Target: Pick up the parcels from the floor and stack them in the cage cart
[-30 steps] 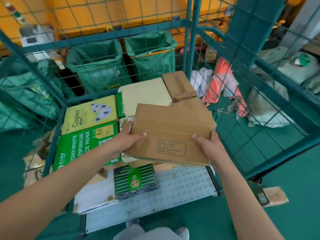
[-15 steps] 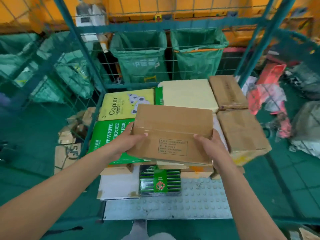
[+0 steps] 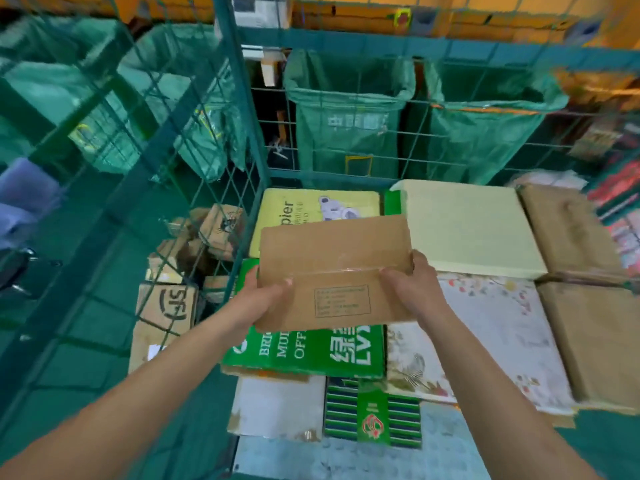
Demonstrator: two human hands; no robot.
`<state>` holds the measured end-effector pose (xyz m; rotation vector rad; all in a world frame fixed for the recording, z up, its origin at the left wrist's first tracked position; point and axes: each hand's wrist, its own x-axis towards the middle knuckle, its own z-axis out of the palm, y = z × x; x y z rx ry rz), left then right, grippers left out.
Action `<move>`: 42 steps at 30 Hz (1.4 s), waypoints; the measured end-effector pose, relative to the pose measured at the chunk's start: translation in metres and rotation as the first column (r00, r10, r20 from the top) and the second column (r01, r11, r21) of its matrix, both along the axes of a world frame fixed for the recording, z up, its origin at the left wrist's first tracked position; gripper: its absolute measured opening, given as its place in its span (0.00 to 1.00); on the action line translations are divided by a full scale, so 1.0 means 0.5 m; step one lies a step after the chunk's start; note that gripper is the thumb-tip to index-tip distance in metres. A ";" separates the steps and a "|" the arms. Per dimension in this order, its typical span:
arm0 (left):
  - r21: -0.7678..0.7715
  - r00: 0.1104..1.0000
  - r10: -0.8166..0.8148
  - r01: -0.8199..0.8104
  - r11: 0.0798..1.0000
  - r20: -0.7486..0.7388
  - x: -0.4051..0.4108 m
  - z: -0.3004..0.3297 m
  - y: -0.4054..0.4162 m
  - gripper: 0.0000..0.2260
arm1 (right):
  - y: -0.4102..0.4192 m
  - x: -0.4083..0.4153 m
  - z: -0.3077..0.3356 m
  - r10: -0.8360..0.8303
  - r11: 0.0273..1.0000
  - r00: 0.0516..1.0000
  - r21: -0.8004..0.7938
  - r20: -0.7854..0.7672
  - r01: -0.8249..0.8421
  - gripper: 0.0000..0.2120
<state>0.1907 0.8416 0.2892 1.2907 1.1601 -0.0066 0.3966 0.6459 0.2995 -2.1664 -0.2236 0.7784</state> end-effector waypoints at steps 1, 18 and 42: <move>-0.024 1.000 0.015 -0.015 1.000 0.003 0.003 -0.011 0.016 0.34 | 0.032 0.011 -0.001 0.017 0.999 1.000 -0.029 0.015 -0.017 0.33; -0.306 0.964 0.267 -0.249 0.919 0.019 0.073 -0.199 0.166 0.34 | 0.561 0.192 -0.106 0.799 0.573 0.543 -0.597 0.257 -0.562 0.35; -0.343 0.900 0.435 -0.419 0.841 -0.031 0.252 -0.235 0.375 0.13 | 0.569 0.113 -0.257 0.299 0.935 0.950 -0.169 -0.092 -0.311 0.35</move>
